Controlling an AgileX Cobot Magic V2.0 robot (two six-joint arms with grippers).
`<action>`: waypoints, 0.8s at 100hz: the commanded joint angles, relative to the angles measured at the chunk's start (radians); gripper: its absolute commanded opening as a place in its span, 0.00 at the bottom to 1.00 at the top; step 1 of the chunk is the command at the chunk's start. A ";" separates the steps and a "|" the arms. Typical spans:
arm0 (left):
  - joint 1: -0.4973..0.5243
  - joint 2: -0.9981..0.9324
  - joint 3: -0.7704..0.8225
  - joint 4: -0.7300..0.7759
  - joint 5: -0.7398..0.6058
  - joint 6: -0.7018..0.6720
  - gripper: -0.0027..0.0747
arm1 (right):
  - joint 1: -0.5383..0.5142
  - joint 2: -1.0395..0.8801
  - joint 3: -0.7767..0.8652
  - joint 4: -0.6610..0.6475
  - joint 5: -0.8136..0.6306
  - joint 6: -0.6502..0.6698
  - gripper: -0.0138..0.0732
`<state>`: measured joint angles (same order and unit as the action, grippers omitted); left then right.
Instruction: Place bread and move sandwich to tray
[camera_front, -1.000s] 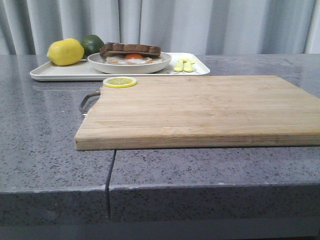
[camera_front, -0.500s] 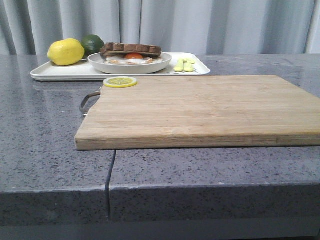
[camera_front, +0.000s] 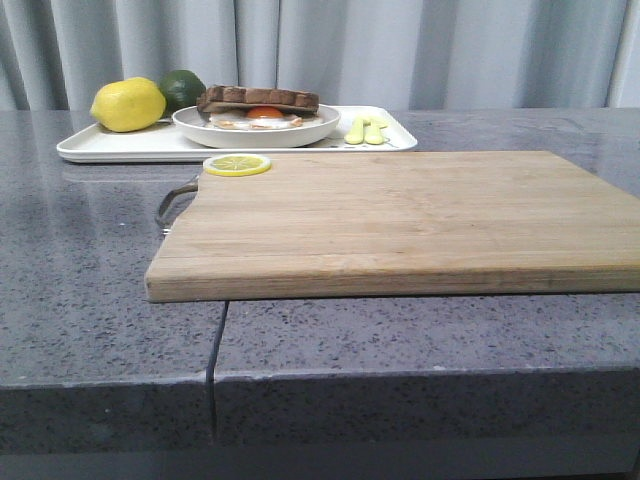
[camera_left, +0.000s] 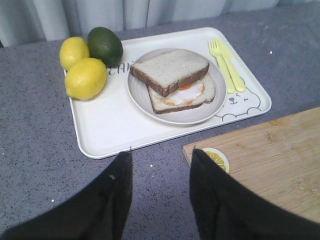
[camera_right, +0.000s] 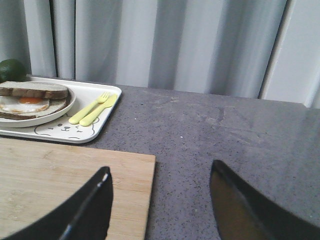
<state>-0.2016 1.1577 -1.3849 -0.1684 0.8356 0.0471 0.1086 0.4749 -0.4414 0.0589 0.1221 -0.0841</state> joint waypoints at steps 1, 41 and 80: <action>-0.010 -0.172 0.176 -0.034 -0.251 0.002 0.37 | -0.004 0.002 -0.026 -0.009 -0.080 0.004 0.66; -0.010 -0.718 0.822 -0.042 -0.620 -0.002 0.37 | -0.004 -0.017 0.019 -0.009 -0.110 0.003 0.66; -0.010 -0.977 1.043 -0.066 -0.665 -0.006 0.37 | -0.004 -0.212 0.146 -0.009 -0.109 0.002 0.66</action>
<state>-0.2016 0.1889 -0.3353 -0.2031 0.2660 0.0471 0.1086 0.2701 -0.2798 0.0589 0.0522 -0.0841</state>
